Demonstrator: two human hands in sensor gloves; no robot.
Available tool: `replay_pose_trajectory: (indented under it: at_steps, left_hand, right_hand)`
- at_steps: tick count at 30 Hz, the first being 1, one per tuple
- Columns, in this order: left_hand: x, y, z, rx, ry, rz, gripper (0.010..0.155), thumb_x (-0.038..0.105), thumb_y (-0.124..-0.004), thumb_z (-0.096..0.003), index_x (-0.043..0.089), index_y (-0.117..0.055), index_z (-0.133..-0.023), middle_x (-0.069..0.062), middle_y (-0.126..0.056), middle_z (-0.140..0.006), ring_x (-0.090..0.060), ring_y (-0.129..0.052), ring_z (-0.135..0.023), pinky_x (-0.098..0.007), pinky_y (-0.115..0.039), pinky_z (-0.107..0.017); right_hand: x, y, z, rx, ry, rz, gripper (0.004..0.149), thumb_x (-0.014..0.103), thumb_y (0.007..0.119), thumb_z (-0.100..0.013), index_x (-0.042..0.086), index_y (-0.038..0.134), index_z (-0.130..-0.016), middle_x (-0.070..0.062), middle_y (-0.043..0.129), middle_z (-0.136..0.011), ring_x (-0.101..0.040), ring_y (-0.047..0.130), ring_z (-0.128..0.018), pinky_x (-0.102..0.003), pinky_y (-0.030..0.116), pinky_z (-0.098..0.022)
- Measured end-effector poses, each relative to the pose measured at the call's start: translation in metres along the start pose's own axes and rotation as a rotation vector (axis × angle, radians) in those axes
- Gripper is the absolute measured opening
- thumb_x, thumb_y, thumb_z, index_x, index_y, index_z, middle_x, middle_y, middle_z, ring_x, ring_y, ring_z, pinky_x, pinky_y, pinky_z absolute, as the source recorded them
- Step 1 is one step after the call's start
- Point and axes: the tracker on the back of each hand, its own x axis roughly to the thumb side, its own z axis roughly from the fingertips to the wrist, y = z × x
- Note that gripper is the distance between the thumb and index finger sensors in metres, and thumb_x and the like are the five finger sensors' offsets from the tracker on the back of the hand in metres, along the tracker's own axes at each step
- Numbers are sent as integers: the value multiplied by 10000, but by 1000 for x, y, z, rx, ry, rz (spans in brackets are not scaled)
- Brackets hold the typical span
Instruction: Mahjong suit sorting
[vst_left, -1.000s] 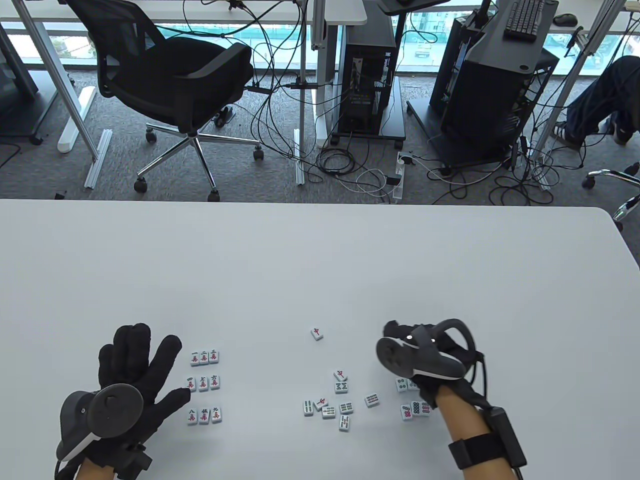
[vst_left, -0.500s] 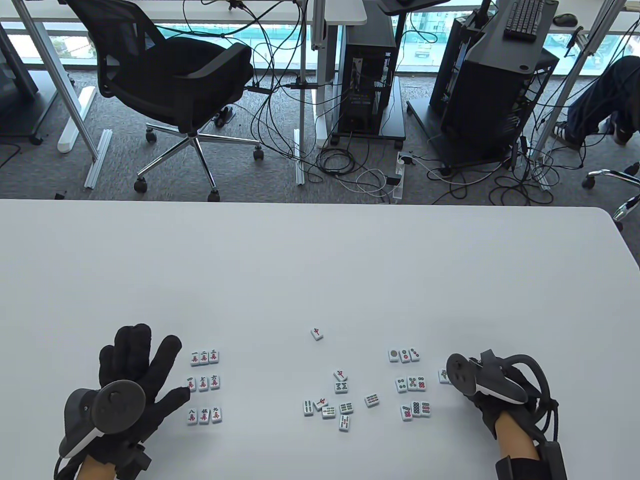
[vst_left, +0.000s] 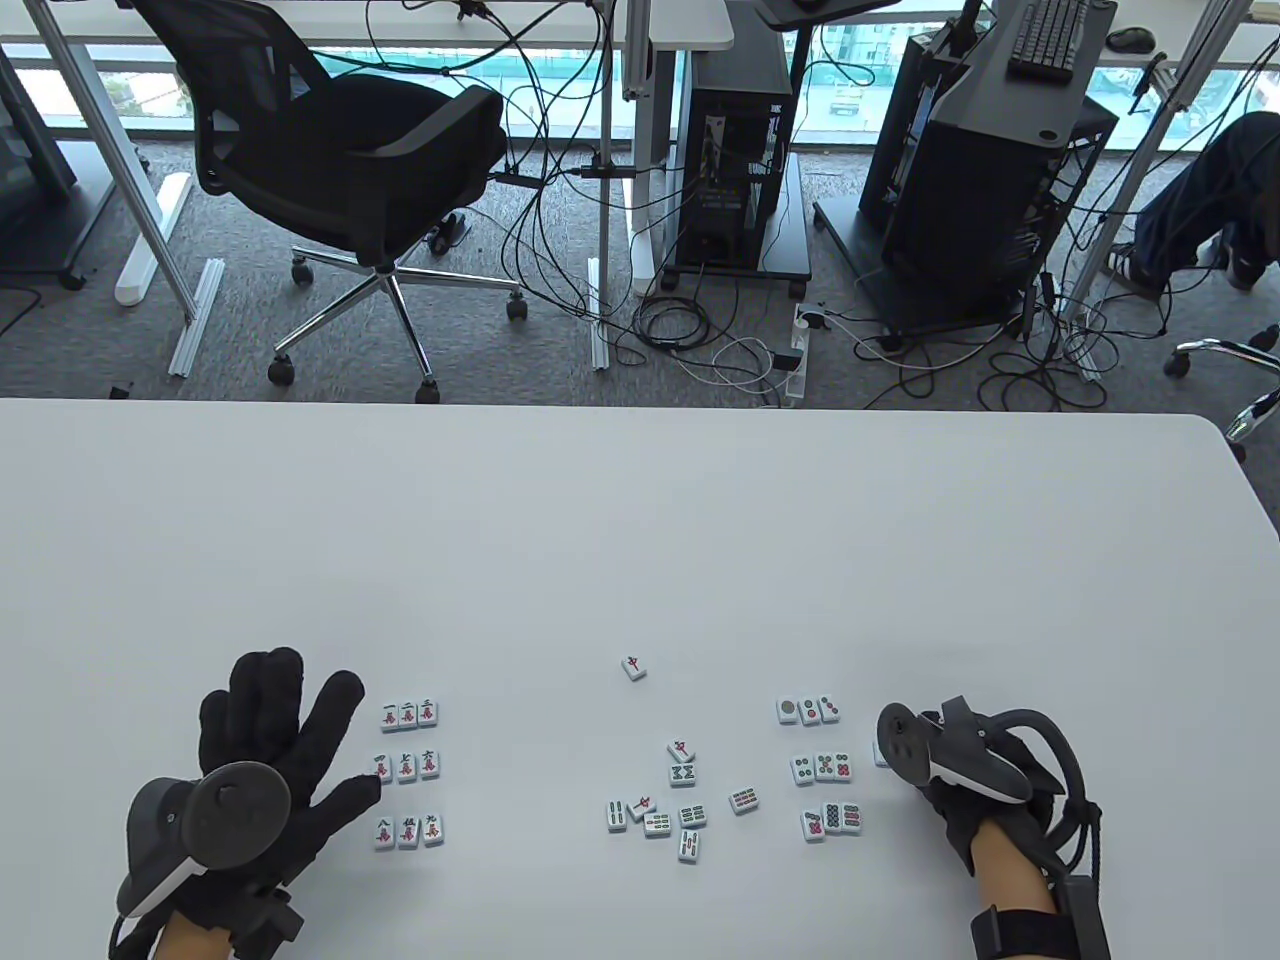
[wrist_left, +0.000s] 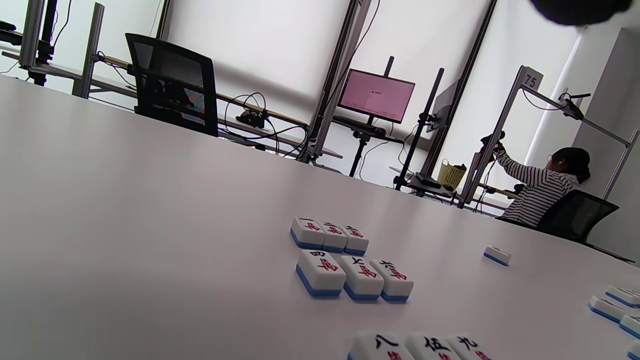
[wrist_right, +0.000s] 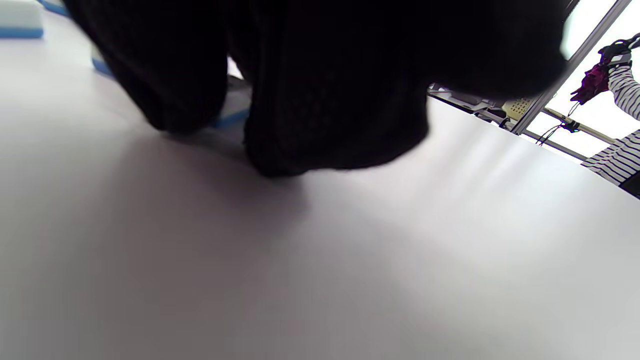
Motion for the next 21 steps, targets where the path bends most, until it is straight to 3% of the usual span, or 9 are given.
replay_pose_trajectory:
  at_steps: [4,9,17,21]
  left_hand:
    - [0,0,0,3,-4,5,838,752,-620,-392,503,-192,-1067,160,160,-1078,-157,166,-1072,-539,4,-769]
    - [1,0,0,2,-9,3,838,752,-619,-392,502,-190,-1068,161,160,-1078,-158,165,-1072,-538,4,-769]
    - [4,-1,1,-5,-27,-3,837,752,-619,-392,503,-192,-1067,160,160,-1078,-157,165,-1072,-538,2,-770]
    - [5,0,1,5,-36,5,837,751,-620,-392,502,-193,-1068,160,160,-1078,-158,166,-1072,-538,4,-769]
  right_hand:
    - [11,-22,5,-65,-8,12,647,379,847,-383,93,703,-945,-54,975,-573,-180,960,-273,-301,861,-198]
    - [49,-59,7,-195,-59,-78,610,411,827,-391,82,767,-901,-55,993,-516,-175,954,-222,-296,853,-159]
    - [141,-83,-8,-95,-137,-167,583,538,742,-407,50,934,-661,-45,1011,-323,-149,914,-60,-280,813,-35]
    - [176,-85,-20,19,-131,-177,624,561,722,-415,24,935,-650,-59,1011,-299,-146,905,-36,-277,804,-14]
